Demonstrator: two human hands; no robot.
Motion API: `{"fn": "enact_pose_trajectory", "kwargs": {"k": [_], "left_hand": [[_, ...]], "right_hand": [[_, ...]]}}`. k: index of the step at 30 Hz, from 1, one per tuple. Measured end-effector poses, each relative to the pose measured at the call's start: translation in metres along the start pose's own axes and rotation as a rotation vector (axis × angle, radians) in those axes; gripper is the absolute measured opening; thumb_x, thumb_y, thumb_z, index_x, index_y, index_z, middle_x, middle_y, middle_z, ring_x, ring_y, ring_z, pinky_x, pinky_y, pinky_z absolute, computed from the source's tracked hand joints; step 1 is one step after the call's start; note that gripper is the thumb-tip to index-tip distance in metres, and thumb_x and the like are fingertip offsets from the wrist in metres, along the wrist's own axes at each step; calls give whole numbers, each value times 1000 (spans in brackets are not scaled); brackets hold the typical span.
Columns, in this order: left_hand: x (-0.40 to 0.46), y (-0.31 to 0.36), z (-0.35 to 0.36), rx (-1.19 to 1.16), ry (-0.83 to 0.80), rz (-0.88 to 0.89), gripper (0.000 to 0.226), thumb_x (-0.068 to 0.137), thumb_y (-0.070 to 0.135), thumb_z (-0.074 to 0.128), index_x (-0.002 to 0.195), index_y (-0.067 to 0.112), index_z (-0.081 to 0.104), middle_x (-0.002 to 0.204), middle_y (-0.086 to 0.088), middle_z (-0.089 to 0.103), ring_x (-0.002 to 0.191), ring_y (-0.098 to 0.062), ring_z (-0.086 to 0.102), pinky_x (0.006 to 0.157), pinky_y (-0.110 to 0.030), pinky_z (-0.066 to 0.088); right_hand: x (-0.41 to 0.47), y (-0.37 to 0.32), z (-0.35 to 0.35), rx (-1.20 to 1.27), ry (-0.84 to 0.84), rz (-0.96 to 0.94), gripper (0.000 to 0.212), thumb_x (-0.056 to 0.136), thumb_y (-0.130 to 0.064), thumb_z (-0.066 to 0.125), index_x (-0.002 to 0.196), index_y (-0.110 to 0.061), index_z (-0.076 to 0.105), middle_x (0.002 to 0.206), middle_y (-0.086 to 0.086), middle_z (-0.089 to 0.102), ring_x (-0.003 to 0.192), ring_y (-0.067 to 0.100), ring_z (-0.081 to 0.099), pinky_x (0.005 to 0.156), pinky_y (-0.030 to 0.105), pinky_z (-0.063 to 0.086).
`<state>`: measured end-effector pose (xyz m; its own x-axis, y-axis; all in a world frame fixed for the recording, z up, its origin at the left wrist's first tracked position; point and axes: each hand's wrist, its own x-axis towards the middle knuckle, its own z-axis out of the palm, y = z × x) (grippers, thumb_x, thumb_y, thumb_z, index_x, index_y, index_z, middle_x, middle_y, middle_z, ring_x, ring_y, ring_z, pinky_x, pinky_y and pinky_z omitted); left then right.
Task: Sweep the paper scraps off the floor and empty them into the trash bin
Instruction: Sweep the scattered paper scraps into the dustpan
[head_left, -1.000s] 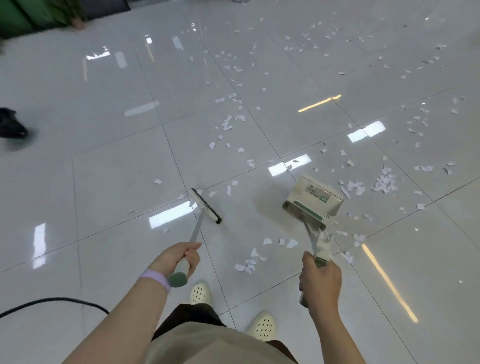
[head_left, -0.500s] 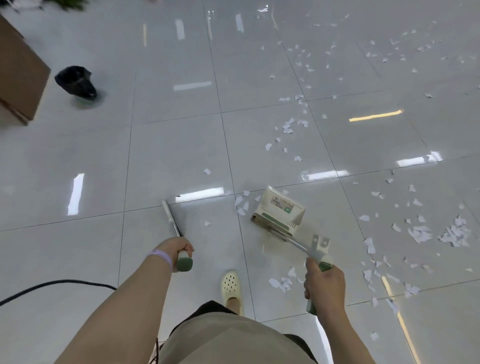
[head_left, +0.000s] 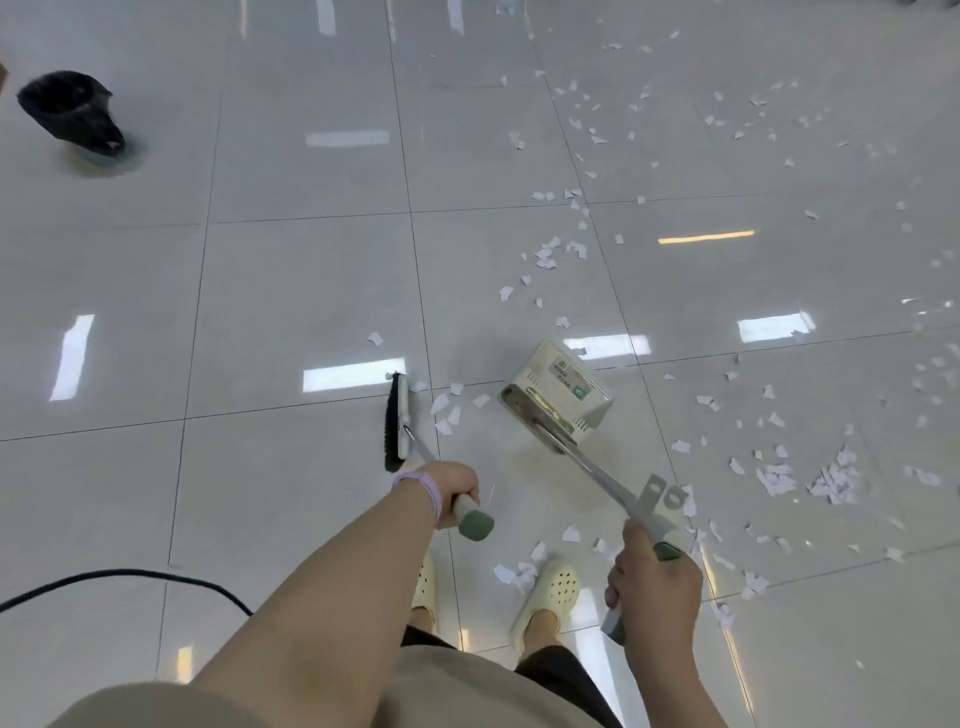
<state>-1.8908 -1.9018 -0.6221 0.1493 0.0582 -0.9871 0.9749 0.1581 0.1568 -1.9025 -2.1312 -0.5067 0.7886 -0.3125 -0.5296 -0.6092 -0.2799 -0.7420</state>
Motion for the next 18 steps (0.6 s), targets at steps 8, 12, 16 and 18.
{"fn": "enact_pose_trajectory", "kwargs": {"k": [8,12,16,18], "left_hand": [[8,65,62,-421,-575,-76,19,91,-5,57,87,12,51,71,4,40,41,-8,46,38,-15,43],[13,63,84,-617,-576,-98,19,92,-5,59,88,9,47,63,5,37,39,-7,39,35,-17,40],[5,71,112,-606,-453,-96,27,93,-2,55,76,15,43,54,4,39,33,-7,37,34,-13,34],[-4,72,112,-650,-347,-82,26,94,-3,53,76,14,43,54,2,41,32,-8,38,33,-14,37]], "right_hand": [[71,-30,-65,45,-6,-25,34,91,-17,60,63,-7,45,42,3,40,37,21,37,50,34,41],[135,-66,-99,387,-167,120,32,95,-12,61,70,-14,43,50,2,28,41,16,26,42,26,27],[182,-80,-111,384,-249,95,8,93,-11,61,86,-11,56,53,1,28,42,16,27,42,23,28],[189,-77,-106,368,-280,120,15,92,-5,56,81,-11,48,53,2,29,41,16,28,42,23,29]]}}
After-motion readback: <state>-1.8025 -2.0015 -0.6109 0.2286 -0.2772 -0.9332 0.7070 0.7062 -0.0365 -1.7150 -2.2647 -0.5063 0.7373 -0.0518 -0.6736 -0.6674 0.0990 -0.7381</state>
